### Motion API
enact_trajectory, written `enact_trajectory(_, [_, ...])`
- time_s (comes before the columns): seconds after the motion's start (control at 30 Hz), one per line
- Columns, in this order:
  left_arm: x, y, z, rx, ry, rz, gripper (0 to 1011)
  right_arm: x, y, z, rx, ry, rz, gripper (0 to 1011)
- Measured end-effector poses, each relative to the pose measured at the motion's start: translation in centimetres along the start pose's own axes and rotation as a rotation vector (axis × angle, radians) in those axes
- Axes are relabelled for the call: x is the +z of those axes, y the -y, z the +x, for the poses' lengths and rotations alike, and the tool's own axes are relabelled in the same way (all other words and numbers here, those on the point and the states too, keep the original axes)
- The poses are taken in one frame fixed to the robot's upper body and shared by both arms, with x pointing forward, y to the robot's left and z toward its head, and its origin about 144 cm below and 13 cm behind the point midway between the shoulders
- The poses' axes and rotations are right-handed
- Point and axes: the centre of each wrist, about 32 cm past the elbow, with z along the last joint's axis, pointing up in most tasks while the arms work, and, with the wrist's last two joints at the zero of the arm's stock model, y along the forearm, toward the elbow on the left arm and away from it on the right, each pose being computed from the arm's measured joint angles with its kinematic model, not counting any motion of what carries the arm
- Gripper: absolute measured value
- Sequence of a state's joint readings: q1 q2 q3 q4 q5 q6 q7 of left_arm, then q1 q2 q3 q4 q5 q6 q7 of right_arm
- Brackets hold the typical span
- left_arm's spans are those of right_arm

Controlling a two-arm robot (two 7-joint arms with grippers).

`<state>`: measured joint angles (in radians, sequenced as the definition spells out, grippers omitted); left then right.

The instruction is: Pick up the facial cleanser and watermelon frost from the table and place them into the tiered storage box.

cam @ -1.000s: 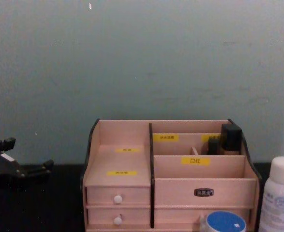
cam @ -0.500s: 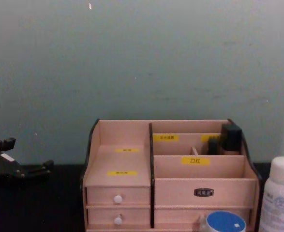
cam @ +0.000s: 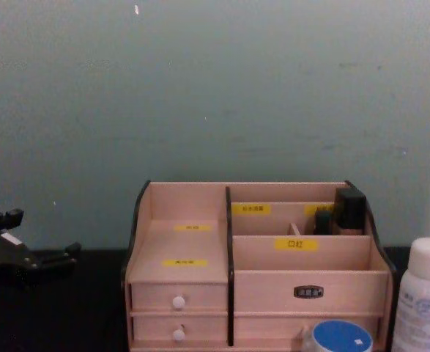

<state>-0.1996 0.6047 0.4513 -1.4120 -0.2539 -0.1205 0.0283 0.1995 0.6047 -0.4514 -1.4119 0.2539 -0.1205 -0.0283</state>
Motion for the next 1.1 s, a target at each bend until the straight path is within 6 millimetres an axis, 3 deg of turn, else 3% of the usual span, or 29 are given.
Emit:
enact_trajectory(0.63, [0.0, 0.0, 0.0, 0.0, 0.0, 0.0, 1001, 0.0, 0.6, 0.5, -0.007, -0.034, 0.003, 1002])
enact_trajectory(1.1, [0.0, 0.0, 0.0, 0.0, 0.0, 0.0, 1001, 0.4, 3.0, 1.3, -0.013, -0.126, -0.031, 1002])
